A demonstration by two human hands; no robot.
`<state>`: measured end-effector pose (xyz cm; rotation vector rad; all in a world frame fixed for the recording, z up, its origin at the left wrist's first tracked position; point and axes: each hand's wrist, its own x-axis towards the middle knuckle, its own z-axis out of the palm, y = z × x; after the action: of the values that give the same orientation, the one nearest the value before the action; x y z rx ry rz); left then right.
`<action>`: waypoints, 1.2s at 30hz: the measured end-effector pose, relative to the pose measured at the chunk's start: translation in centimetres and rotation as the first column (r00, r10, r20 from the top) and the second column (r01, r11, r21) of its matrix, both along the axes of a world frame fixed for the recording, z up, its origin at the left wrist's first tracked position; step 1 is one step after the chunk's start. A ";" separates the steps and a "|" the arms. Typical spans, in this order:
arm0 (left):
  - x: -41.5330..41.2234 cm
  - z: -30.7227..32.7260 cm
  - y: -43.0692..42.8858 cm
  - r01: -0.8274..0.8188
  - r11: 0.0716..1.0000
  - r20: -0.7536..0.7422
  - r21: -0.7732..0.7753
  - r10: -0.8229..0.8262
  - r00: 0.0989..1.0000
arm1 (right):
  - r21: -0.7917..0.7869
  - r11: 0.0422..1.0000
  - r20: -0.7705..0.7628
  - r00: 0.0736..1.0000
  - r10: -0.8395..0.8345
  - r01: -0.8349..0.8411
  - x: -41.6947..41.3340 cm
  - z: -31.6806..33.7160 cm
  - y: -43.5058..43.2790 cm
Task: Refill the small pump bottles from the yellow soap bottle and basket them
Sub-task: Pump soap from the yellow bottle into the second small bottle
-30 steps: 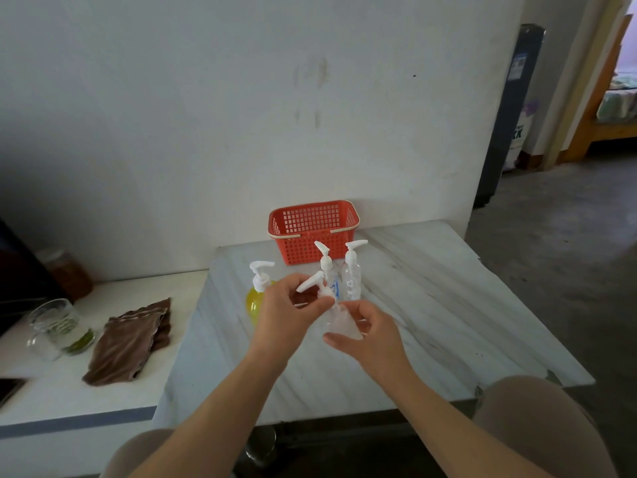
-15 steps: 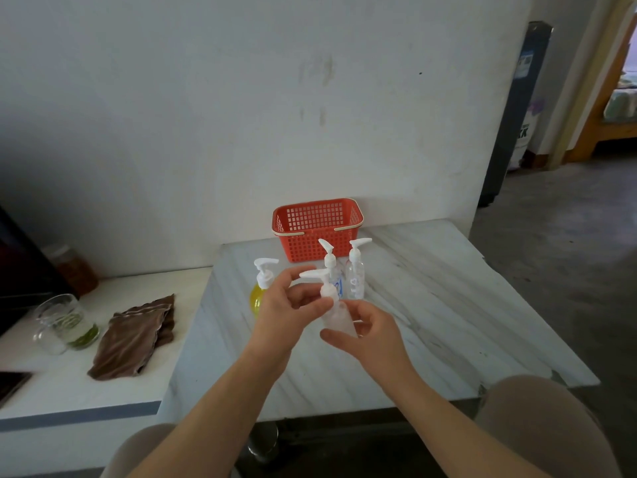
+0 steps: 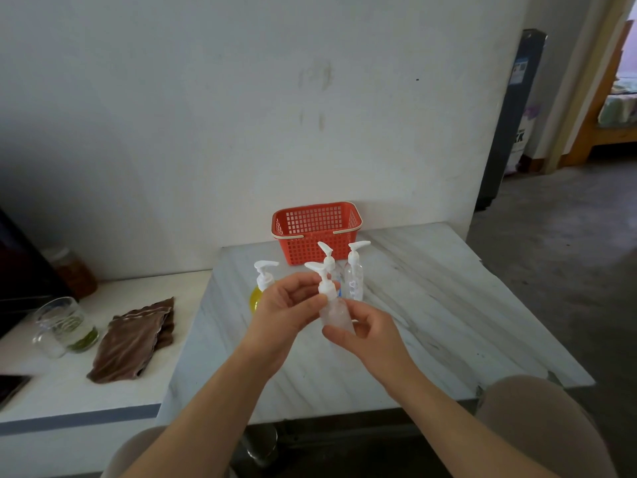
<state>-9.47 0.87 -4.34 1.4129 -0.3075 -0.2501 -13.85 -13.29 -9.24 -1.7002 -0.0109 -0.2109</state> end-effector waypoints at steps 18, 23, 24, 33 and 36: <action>-0.5 0.4 -1.5 -0.239 0.962 0.027 0.130 0.238 0.971 | -0.174 0.976 0.053 0.991 -0.127 0.134 0.1 1.4 0.2; -0.8 0.5 -1.7 -0.212 0.969 0.052 0.128 0.207 0.977 | -0.175 0.976 0.058 0.991 -0.118 0.126 0.0 1.3 0.3; -1.0 0.6 -1.7 -0.250 0.959 0.076 0.131 0.242 0.967 | -0.172 0.977 0.060 0.992 -0.114 0.123 0.0 1.4 0.4; -1.6 1.0 -2.4 -0.349 0.933 0.105 0.090 0.340 0.935 | -0.151 0.980 0.072 0.990 -0.120 0.130 0.1 1.5 0.7; -1.6 0.9 -2.2 -0.329 0.943 0.088 0.048 0.324 0.942 | -0.149 0.980 0.065 0.991 -0.121 0.129 0.2 1.7 0.7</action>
<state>-11.08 -1.33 -3.46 1.5134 -0.1256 0.0703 -13.65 -12.57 -7.54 -1.8490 0.0400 -0.3588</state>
